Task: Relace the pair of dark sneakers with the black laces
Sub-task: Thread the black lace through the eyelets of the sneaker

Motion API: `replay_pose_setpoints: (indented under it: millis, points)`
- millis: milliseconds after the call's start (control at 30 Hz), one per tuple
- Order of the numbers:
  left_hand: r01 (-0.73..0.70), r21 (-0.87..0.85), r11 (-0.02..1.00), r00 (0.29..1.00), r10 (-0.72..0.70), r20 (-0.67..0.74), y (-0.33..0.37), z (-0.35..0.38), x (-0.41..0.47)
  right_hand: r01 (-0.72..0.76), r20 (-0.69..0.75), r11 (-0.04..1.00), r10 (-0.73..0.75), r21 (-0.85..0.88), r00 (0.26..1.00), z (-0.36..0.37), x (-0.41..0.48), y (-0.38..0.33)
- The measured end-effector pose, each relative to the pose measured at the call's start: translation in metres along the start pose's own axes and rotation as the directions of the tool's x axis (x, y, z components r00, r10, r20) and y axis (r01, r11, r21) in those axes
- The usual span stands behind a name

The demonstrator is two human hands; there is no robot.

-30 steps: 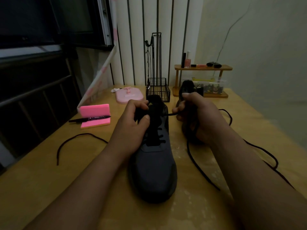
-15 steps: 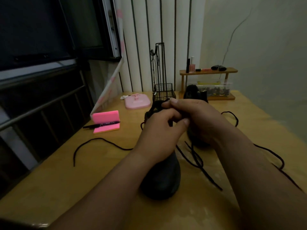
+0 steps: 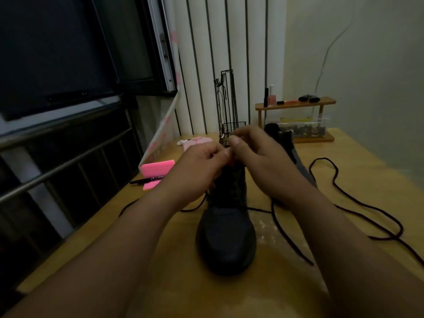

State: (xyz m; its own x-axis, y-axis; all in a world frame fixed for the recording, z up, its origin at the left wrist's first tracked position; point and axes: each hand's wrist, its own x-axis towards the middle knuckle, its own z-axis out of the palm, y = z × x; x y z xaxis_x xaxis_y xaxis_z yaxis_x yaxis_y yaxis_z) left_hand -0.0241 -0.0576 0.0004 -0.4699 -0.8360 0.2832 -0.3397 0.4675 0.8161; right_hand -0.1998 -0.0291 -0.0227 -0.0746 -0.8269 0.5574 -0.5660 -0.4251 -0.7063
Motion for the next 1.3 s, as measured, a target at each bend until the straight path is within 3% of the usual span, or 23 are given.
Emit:
replay_pose_setpoints:
  millis: [100,167,267,333,433,567,667,800,900,1033,1167,1300]
  points:
    - [-0.002,0.042,0.999,1.0,0.002,-0.007,-0.003,-0.002,0.003,0.001,0.079,0.999,0.003,-0.048,0.997,-0.001,0.0,0.0]
    - [0.019,0.03,0.999,1.0,-0.019,-0.008,-0.009,-0.006,0.002,-0.032,0.007,0.998,0.033,-0.055,0.999,-0.011,0.002,0.004]
    - [0.057,-0.119,0.991,0.996,-0.065,-0.06,-0.021,-0.014,-0.001,-0.136,-0.097,0.99,0.138,0.025,0.986,-0.035,0.004,0.011]
    - [0.052,-0.135,0.989,0.996,-0.062,-0.069,-0.024,-0.017,-0.001,-0.181,0.01,0.983,0.181,0.027,0.983,-0.041,0.002,0.011]
    - [-0.008,0.012,1.0,1.0,0.008,0.016,-0.018,-0.011,-0.001,-0.082,0.12,0.994,0.091,-0.078,0.989,-0.026,0.0,0.0]
    - [-0.078,0.105,0.991,0.995,0.072,0.065,-0.011,-0.005,0.005,-0.082,0.317,0.996,0.072,0.019,0.946,-0.012,-0.002,-0.013]
    - [-0.056,0.147,0.988,0.996,0.044,0.084,-0.017,-0.008,0.005,-0.071,0.234,0.997,0.076,-0.03,0.969,-0.022,-0.001,-0.006]
    - [0.032,0.005,0.999,0.999,-0.032,0.009,-0.029,-0.014,0.002,-0.176,0.007,0.984,0.175,0.023,0.984,-0.032,0.004,0.008]
    - [-0.002,0.043,0.999,1.0,0.002,0.009,-0.027,-0.012,0.002,-0.101,0.047,0.995,0.101,0.015,0.994,-0.027,0.002,0.001]
    - [-0.063,0.127,0.99,0.997,0.055,0.059,-0.021,-0.009,0.006,-0.029,0.239,0.999,0.022,0.025,0.971,-0.01,0.0,-0.01]
    - [-0.033,0.056,0.998,0.998,0.036,-0.049,-0.027,-0.01,0.006,-0.036,0.148,0.998,0.042,-0.045,0.988,-0.011,0.001,-0.006]
    - [-0.056,-0.001,0.998,0.997,0.056,-0.049,-0.027,-0.006,0.002,0.015,0.222,0.999,-0.006,-0.038,0.975,-0.01,-0.001,-0.007]
